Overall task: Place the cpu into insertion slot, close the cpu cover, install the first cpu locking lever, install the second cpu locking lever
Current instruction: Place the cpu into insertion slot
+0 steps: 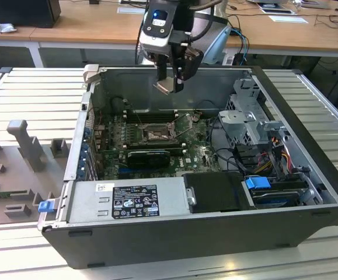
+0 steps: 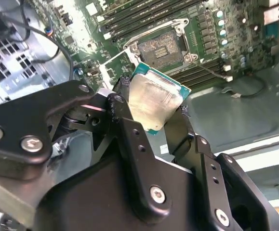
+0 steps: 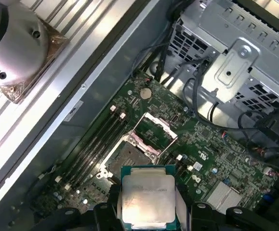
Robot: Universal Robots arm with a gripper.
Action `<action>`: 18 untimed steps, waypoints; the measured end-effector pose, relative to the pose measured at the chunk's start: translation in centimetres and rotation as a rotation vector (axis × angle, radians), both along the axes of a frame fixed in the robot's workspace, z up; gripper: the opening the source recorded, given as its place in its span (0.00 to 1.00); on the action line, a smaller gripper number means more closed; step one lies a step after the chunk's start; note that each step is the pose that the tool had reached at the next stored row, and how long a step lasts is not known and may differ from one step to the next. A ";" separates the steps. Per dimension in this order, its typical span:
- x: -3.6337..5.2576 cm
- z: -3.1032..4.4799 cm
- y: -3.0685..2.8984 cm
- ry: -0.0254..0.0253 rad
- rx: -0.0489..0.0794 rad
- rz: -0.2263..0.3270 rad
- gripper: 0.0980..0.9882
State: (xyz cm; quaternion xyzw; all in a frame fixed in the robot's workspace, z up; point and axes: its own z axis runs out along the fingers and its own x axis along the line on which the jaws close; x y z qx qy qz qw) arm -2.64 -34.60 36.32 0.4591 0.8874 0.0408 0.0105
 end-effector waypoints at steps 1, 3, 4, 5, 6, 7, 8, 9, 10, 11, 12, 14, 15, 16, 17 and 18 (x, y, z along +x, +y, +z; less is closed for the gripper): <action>0.00 -0.11 0.00 0.0029 0.000 -0.030 0.49; 0.00 -0.28 0.00 0.0217 0.000 -0.067 0.49; 0.00 -0.34 0.00 0.0340 -0.001 -0.072 0.49; 0.00 -0.44 0.00 0.0447 -0.001 -0.080 0.49; 0.00 -0.53 0.00 0.0504 -0.001 -0.087 0.49; 0.00 -0.62 0.00 0.0531 -0.001 -0.095 0.49; 0.00 -0.71 0.00 0.0540 -0.001 -0.105 0.49; 0.00 -0.86 0.00 0.0544 0.000 -0.132 0.49; 0.00 -0.95 0.00 0.0543 0.001 -0.150 0.49; 0.00 -1.07 0.00 0.0543 0.001 -0.175 0.49; 0.00 -1.19 0.00 0.0544 0.002 -0.196 0.49; 0.00 -1.43 0.00 0.0544 0.003 -0.240 0.49; 0.00 -1.55 0.00 0.0544 0.004 -0.261 0.49; 0.00 -1.67 0.00 0.0543 0.004 -0.282 0.49; 0.00 -1.87 0.00 0.0543 0.005 -0.314 0.49; 0.00 -2.07 0.00 0.0543 0.006 -0.348 0.49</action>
